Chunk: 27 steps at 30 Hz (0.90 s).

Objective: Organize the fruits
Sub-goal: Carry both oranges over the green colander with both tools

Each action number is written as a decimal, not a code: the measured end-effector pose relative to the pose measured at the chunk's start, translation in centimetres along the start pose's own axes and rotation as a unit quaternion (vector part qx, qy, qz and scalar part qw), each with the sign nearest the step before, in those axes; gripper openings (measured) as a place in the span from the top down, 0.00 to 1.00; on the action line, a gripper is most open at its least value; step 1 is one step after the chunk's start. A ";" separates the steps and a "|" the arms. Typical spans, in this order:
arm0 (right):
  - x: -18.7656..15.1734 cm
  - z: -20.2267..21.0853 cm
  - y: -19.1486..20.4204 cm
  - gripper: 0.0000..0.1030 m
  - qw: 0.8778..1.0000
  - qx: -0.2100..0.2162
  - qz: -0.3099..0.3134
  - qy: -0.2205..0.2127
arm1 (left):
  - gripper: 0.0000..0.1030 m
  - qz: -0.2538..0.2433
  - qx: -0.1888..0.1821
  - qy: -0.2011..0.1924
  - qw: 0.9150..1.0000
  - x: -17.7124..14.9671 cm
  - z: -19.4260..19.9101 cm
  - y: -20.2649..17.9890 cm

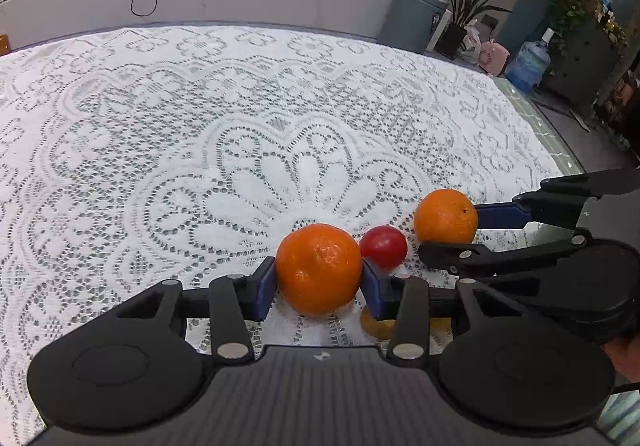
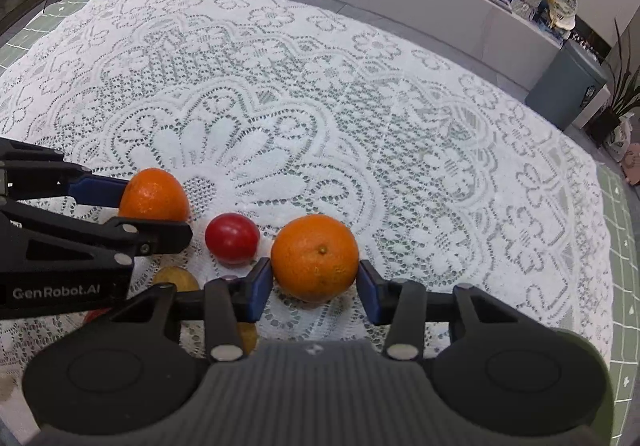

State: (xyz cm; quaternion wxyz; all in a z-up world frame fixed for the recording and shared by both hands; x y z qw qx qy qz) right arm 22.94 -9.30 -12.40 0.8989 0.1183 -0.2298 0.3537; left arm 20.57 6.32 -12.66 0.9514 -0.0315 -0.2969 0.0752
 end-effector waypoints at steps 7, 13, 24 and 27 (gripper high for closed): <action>0.3 2.6 0.9 0.58 0.999 -0.006 0.010 -0.032 | 0.52 0.010 0.003 -0.021 1.000 0.1 2.3 0.2; 0.0 5.4 2.4 0.58 0.998 0.002 0.017 -0.063 | 0.52 0.024 -0.005 -0.040 0.999 0.2 4.8 0.2; -3.6 11.0 3.3 0.59 0.993 0.011 -0.015 -0.120 | 0.52 0.010 -0.018 -0.081 0.996 -0.2 9.5 -1.8; -5.0 12.4 2.9 0.59 0.991 -0.004 -0.021 -0.132 | 0.52 -0.002 -0.022 -0.089 0.996 -0.4 10.5 -2.8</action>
Point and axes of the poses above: each gripper's, at about its wrist camera, not at the fingertips, and z roughly against the way its jaws point, y to its left, x to its top, the point moved 5 cm from there along -z, roughly the way its jaws point, and after that the axes turned 10 degrees about x, right-handed, at the moved point
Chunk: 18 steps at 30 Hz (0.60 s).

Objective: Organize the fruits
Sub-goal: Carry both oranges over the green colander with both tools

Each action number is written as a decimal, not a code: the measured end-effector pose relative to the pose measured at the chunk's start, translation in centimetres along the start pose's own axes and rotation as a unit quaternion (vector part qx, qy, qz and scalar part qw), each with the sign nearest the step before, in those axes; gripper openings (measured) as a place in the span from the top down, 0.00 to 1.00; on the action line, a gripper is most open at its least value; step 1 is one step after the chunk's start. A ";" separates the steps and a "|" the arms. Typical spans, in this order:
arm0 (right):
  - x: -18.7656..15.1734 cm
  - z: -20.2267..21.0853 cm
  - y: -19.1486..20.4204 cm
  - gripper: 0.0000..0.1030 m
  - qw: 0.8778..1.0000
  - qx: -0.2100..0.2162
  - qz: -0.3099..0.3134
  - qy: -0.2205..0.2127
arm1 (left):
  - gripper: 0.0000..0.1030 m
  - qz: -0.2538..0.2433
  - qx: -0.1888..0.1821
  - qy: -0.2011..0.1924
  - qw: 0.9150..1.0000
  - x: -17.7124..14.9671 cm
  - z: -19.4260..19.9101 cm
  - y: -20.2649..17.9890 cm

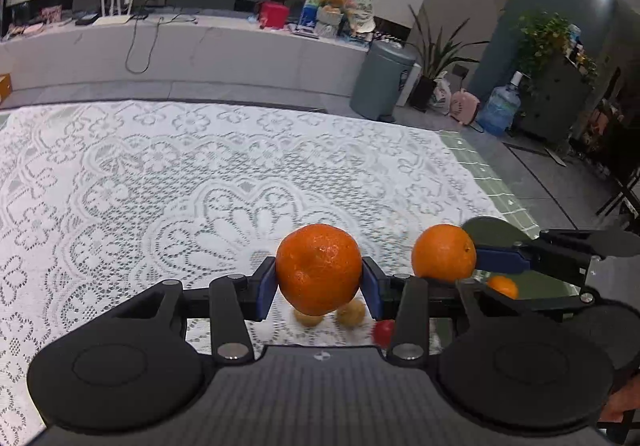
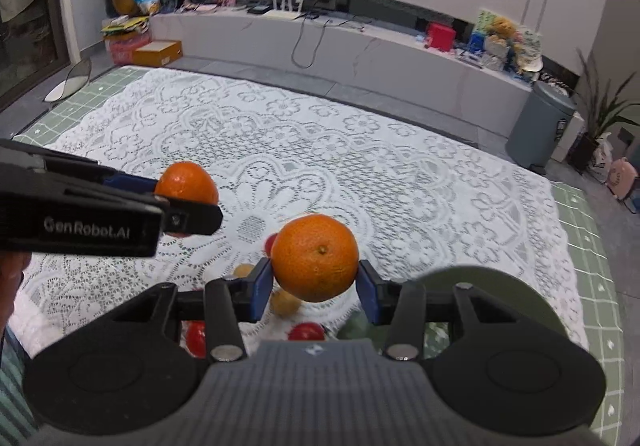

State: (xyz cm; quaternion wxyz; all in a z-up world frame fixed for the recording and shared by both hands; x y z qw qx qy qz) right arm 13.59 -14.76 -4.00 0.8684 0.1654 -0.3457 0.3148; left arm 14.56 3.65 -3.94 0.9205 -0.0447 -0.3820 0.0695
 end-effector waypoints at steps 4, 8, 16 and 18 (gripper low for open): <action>-1.4 2.0 -0.9 0.59 1.000 -0.013 -0.017 -0.011 | 0.52 -0.018 -0.008 -0.009 1.000 -0.1 1.1 -1.7; -2.8 3.6 -2.1 0.59 0.999 -0.027 -0.030 -0.018 | 0.52 -0.040 -0.018 -0.013 0.999 -0.2 1.8 -3.6; -5.6 5.8 -5.1 0.59 0.997 -0.052 -0.058 -0.016 | 0.52 -0.091 -0.046 -0.018 0.995 -0.7 2.4 -7.8; -6.1 6.1 -5.9 0.59 0.996 -0.055 -0.067 -0.015 | 0.52 -0.102 -0.055 -0.013 0.993 -0.9 2.2 -8.9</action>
Point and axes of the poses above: each gripper's, at about its wrist camera, not at the fingertips, and z roughly against the way its jaws point, y to its left, x to its top, the point moved 5 cm from there along -z, roughly the way its jaws point, and after that the axes turned 10 degrees about x, right-handed, at the moved point
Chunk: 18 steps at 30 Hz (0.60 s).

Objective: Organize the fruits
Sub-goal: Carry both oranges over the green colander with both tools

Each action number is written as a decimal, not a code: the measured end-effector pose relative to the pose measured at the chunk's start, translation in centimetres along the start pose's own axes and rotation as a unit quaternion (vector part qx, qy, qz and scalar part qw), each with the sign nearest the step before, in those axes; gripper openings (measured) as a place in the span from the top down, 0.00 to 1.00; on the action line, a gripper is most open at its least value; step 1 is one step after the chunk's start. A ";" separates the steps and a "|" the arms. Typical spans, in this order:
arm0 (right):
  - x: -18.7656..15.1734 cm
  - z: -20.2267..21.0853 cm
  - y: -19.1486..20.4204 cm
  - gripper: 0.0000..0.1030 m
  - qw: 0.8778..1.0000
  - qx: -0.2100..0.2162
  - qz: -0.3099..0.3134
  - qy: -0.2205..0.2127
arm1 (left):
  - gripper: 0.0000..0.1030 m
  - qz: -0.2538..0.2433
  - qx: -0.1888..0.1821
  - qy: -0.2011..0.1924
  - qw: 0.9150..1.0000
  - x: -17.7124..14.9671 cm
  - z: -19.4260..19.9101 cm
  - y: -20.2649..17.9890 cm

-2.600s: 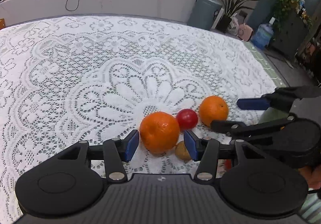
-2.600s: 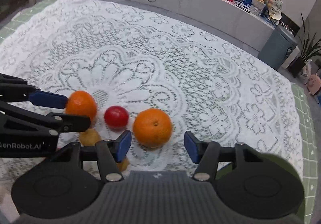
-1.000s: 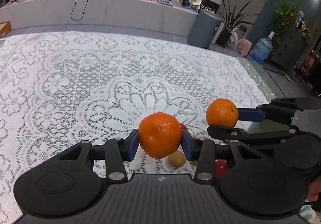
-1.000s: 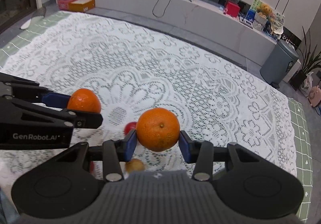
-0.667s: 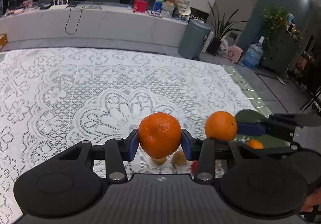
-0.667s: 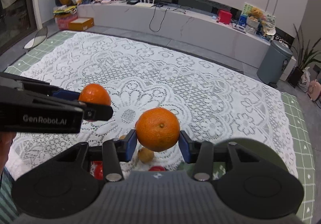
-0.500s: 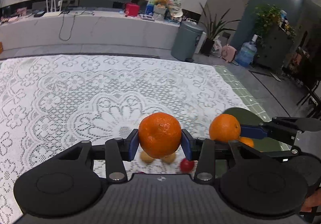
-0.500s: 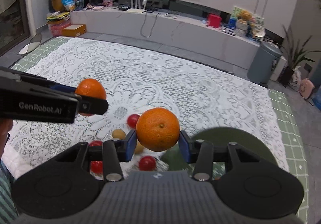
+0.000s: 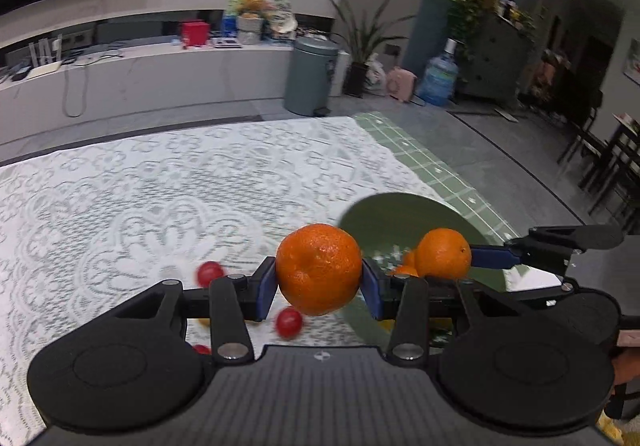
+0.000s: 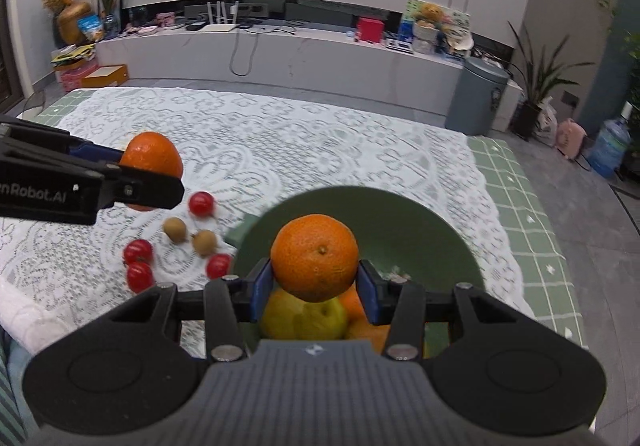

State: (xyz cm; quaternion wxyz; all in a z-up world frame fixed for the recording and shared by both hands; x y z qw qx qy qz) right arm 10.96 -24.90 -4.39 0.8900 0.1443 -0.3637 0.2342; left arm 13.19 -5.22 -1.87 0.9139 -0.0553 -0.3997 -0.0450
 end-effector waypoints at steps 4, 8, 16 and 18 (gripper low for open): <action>-0.9 0.3 -1.4 0.59 1.000 -0.004 -0.013 0.005 | 0.52 -0.030 -0.017 0.011 0.999 -0.4 -0.9 -2.5; -1.6 0.2 -2.4 0.59 1.000 -0.008 -0.015 0.015 | 0.52 -0.057 -0.032 0.026 0.998 -0.9 -2.1 -4.3; -3.1 -0.8 -4.1 0.59 0.999 -0.007 -0.016 0.046 | 0.52 -0.081 -0.047 0.061 0.994 -1.8 -4.2 -6.0; -3.2 -1.0 -4.1 0.59 0.999 -0.007 -0.014 0.051 | 0.52 -0.085 -0.047 0.069 0.993 -2.0 -4.8 -6.1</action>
Point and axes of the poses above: each gripper's, at about its wrist camera, not at the fingertips, and z roughly against the way its jaws point, y to its left, x to its top, the point moved 5 cm from there along -z, roughly the way its jaws point, and after that the axes turned 10 degrees about x, right-handed, at the moved point
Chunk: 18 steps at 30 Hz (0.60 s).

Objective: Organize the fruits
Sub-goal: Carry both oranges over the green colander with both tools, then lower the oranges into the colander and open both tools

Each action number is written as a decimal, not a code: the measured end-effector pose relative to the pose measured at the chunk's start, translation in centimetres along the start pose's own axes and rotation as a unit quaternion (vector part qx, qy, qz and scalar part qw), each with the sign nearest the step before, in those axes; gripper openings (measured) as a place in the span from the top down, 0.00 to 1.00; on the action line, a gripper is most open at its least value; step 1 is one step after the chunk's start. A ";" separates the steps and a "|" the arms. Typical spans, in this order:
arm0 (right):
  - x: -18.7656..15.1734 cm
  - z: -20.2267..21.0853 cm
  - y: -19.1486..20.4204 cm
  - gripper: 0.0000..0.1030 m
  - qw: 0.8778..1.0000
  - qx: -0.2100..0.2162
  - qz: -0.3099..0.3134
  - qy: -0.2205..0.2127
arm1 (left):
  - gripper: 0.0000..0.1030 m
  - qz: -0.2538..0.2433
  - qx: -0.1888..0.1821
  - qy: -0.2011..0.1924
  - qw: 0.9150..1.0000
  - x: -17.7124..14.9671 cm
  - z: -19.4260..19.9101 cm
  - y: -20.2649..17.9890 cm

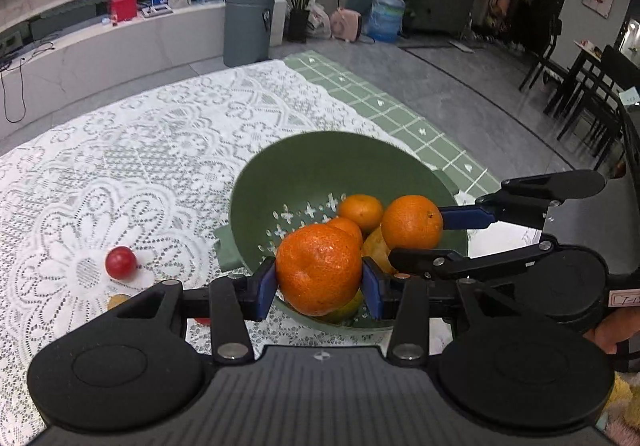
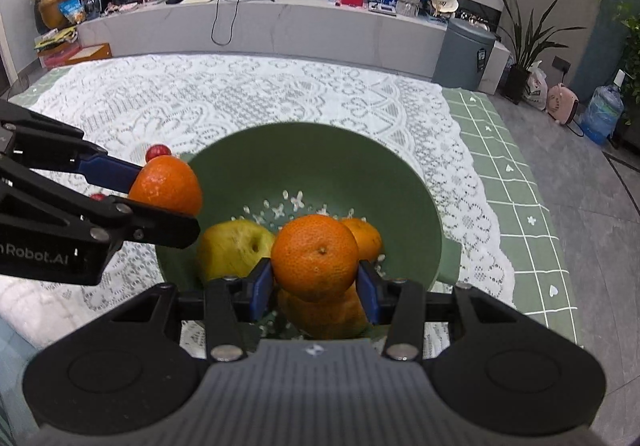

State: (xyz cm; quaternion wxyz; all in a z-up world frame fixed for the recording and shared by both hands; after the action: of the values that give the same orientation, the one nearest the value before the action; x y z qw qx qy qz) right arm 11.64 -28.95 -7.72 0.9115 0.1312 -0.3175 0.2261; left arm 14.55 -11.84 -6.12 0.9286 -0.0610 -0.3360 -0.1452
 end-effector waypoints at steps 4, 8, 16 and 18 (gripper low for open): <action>0.0 -0.4 -0.3 0.58 1.000 0.001 0.006 0.006 | 0.52 -0.008 -0.002 0.013 1.000 -0.3 -0.7 -0.2; 0.5 -0.7 -0.4 0.58 1.000 -0.001 0.017 0.012 | 0.52 -0.020 -0.001 0.023 1.000 -0.2 -1.4 -0.7; 1.1 -1.3 -0.5 0.59 0.998 -0.006 0.058 0.028 | 0.52 -0.032 0.002 0.031 0.999 0.4 -2.4 -0.8; 1.3 -1.5 -0.5 0.59 0.997 -0.006 0.065 0.032 | 0.52 -0.028 0.003 0.030 0.999 0.6 -2.6 -0.5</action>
State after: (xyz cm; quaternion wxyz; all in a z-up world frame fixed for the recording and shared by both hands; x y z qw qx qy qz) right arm 13.58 -28.37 -8.09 0.9053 0.0972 -0.2973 0.2874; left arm 16.41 -13.01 -7.68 0.9342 -0.0448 -0.3095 -0.1718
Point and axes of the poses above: each gripper's, at about its wrist camera, not at the fingertips, and z roughly against the way its jaws point, y to its left, x to its top, the point moved 5 cm from there along -z, roughly the way its jaws point, and after that the axes turned 10 degrees about x, right-handed, at the moved point
